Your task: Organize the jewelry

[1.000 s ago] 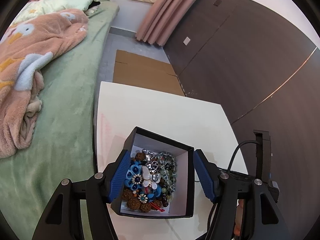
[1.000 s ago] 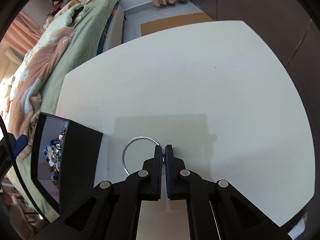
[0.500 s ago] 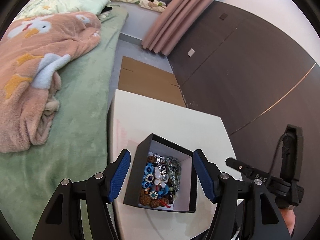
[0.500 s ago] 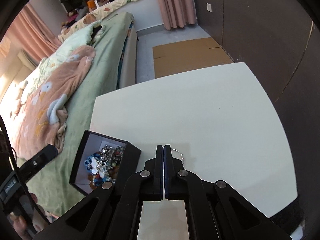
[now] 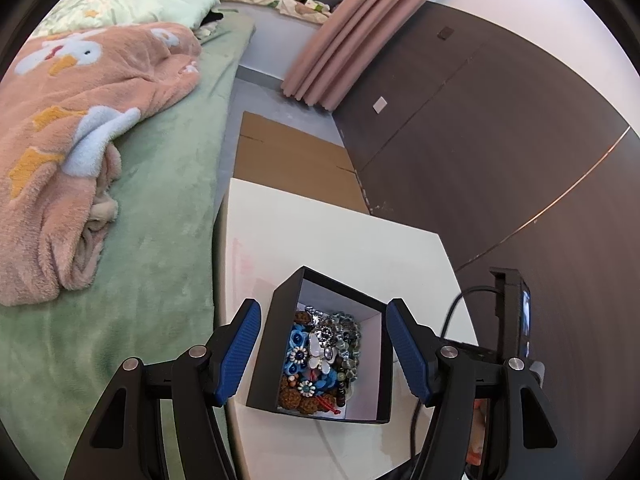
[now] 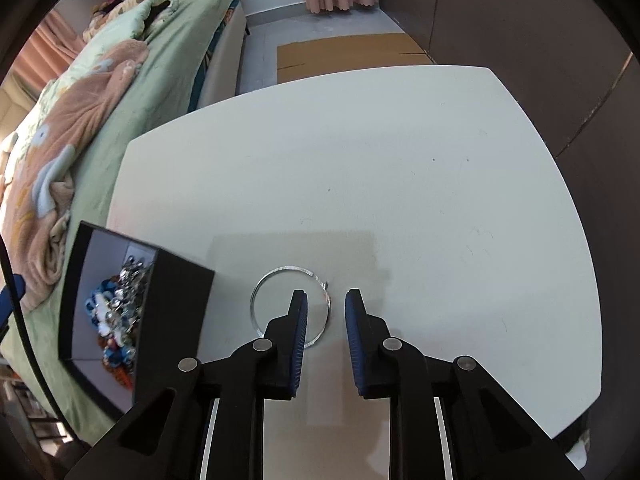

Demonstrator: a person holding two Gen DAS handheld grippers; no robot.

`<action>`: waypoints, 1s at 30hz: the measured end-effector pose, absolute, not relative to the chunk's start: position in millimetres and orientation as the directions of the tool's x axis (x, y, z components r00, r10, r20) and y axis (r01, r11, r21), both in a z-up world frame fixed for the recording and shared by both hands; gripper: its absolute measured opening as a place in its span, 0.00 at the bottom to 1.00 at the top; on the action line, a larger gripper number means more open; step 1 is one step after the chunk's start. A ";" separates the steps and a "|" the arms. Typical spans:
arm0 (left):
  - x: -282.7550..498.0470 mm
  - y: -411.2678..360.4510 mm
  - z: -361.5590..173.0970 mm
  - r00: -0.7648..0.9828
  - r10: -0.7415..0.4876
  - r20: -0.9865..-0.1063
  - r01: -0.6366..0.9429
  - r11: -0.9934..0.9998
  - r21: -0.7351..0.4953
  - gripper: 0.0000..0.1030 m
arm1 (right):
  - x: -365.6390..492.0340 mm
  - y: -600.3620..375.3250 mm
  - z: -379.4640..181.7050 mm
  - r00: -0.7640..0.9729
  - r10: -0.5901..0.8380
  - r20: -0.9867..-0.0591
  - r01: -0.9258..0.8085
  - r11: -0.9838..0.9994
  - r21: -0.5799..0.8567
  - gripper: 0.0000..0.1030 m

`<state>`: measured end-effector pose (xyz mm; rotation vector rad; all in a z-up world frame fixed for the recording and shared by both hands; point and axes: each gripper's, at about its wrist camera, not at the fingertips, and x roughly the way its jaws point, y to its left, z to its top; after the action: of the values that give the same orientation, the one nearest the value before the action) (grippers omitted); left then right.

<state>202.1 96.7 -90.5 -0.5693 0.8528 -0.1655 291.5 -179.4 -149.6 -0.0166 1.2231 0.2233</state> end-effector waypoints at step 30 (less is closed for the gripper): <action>197.5 102.4 -84.5 0.672 -0.348 -0.654 -0.100 0.832 -0.546 0.64 | 251.2 -162.8 -67.1 0.449 0.358 -0.819 -0.303 0.923 0.238 0.03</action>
<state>197.5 102.4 -84.5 -0.5877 0.8336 -0.1493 251.2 -162.8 -67.1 0.0596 1.0269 0.4095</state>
